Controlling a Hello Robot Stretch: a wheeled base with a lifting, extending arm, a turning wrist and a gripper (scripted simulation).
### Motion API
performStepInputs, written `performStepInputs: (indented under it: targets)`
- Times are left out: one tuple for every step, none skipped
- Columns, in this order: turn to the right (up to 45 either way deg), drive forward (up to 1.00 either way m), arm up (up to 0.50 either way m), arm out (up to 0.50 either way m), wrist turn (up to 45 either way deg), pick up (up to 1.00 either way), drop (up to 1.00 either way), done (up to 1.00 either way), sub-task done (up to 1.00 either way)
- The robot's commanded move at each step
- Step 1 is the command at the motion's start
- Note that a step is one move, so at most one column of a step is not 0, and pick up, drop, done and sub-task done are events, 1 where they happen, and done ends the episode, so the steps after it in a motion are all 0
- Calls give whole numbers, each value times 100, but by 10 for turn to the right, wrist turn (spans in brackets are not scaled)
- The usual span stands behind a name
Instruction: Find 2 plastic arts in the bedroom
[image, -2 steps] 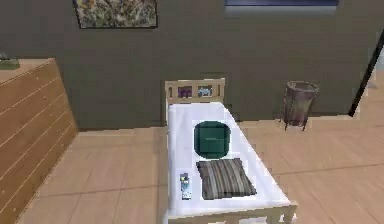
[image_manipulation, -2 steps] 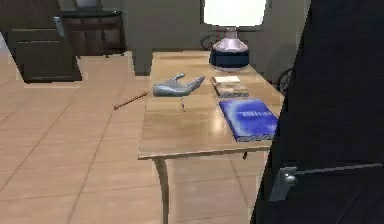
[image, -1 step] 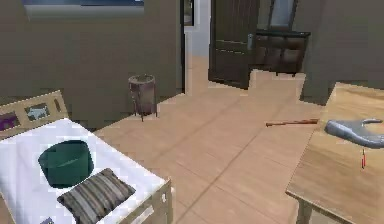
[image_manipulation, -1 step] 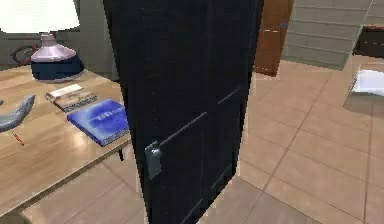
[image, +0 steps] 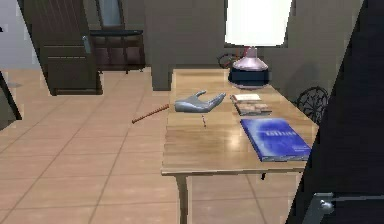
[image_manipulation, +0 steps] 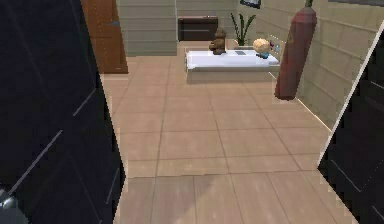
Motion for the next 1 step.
performStepInputs:
  targets:
    - [0,0,0,0,0,0,0,0,100]
